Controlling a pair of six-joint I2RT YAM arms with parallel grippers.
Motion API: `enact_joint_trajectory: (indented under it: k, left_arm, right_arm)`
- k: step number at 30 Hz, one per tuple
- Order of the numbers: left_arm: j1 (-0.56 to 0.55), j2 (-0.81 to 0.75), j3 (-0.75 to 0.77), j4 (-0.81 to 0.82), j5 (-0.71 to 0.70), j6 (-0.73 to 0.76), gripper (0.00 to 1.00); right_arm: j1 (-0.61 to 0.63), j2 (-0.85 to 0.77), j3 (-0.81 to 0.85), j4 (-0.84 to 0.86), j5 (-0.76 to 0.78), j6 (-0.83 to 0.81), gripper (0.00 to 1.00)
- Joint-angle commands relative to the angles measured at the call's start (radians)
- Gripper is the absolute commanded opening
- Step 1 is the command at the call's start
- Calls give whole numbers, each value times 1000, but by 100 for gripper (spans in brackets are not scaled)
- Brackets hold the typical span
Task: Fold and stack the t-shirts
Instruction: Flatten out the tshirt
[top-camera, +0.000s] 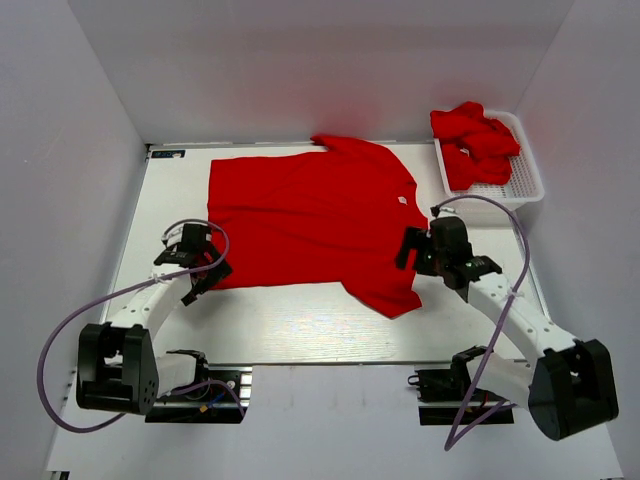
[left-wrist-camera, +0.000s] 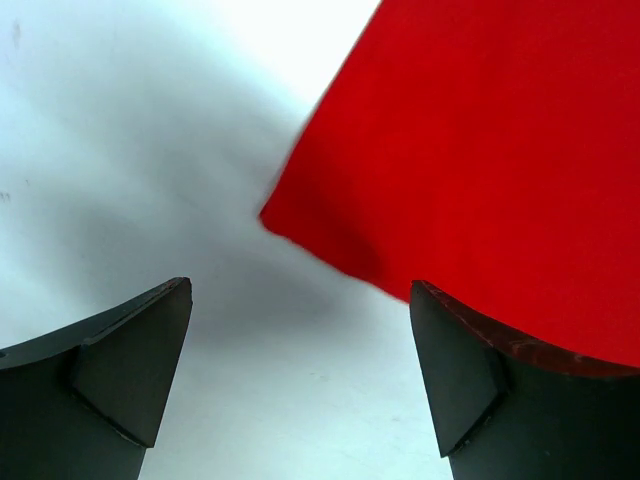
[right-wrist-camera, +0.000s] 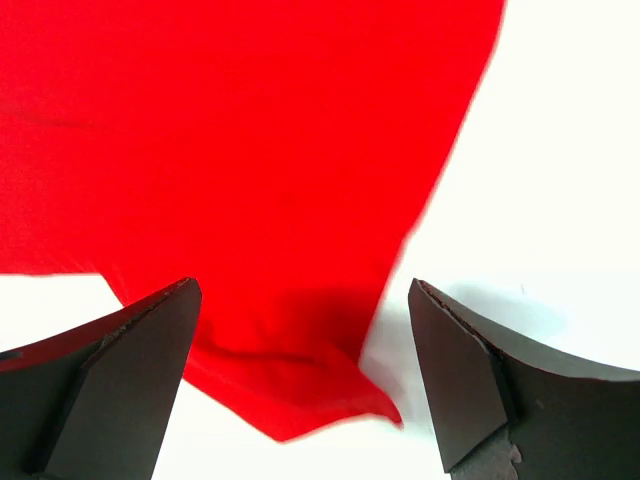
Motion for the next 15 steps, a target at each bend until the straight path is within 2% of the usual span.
enact_joint_trajectory:
  k: [1, 2, 4, 6, 15]
  left_arm:
    - [3, -5, -44, 52, 19, -44, 100]
    - [3, 8, -55, 70, 19, -44, 100]
    - [12, 24, -78, 109, 19, -53, 88]
    - [12, 39, -87, 124, -2, -62, 83]
    - [31, 62, -128, 237, -68, -73, 78]
  right_arm:
    - [-4, -72, -50, -23, 56, 40, 90]
    - [-1, -82, -56, -29, 57, 34, 90]
    - [-8, -80, -69, -57, 59, 37, 90]
    - [-4, -71, -79, -57, 47, 37, 90]
    - [-4, -63, -128, -61, -22, 25, 90]
